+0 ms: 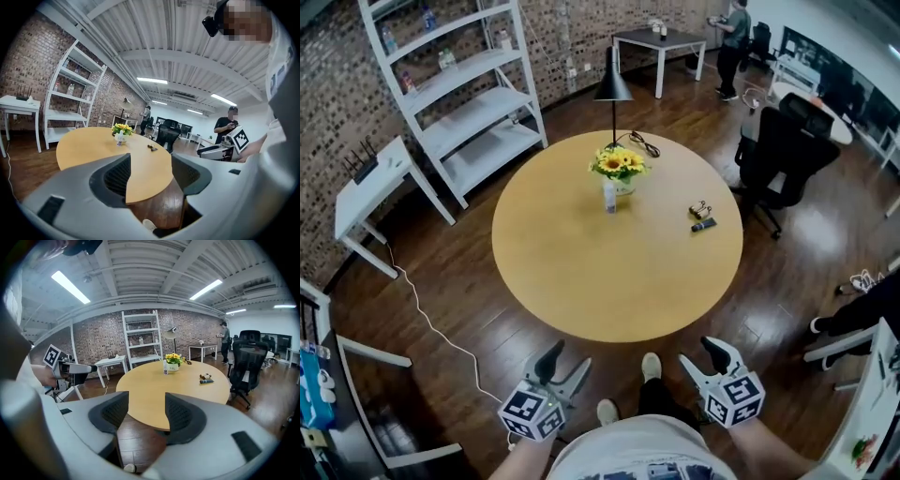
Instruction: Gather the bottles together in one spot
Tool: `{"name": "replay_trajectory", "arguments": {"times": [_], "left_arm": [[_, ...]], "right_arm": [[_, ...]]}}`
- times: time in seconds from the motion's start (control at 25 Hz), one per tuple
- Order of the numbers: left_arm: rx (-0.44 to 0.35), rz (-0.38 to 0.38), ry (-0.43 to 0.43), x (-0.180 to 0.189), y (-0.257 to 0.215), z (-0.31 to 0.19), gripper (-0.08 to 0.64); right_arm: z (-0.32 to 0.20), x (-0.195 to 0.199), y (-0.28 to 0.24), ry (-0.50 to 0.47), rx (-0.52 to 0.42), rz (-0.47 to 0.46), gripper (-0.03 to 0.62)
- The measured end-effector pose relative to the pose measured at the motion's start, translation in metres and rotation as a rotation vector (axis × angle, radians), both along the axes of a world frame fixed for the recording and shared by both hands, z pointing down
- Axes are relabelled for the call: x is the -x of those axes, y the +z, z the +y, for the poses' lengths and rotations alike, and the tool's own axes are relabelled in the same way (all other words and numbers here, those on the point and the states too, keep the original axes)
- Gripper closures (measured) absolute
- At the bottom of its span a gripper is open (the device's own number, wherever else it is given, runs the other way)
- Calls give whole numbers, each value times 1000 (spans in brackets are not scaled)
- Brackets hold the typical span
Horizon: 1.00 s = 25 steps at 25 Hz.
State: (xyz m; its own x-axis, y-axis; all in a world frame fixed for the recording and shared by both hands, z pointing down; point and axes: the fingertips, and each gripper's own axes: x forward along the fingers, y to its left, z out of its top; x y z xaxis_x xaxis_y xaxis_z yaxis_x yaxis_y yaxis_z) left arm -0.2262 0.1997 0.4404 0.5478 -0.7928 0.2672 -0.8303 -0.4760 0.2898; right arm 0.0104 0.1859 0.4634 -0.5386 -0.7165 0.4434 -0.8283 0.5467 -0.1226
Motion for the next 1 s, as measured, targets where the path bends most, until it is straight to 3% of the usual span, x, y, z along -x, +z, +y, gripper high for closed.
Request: {"name": "replay_trajectory", "arguments": {"times": [0.4,0.6,1.0], "left_arm": [[63,-6,55,20,15,53,313],[54,-21,109,16,17,57,313],[72,5,133,6,23,41,313]], "right_arm": [[39,31,-22,24,-39,36,322],[52,29,-22,48,-32,39,322],[43,3,-1,106,55,23,322]]}}
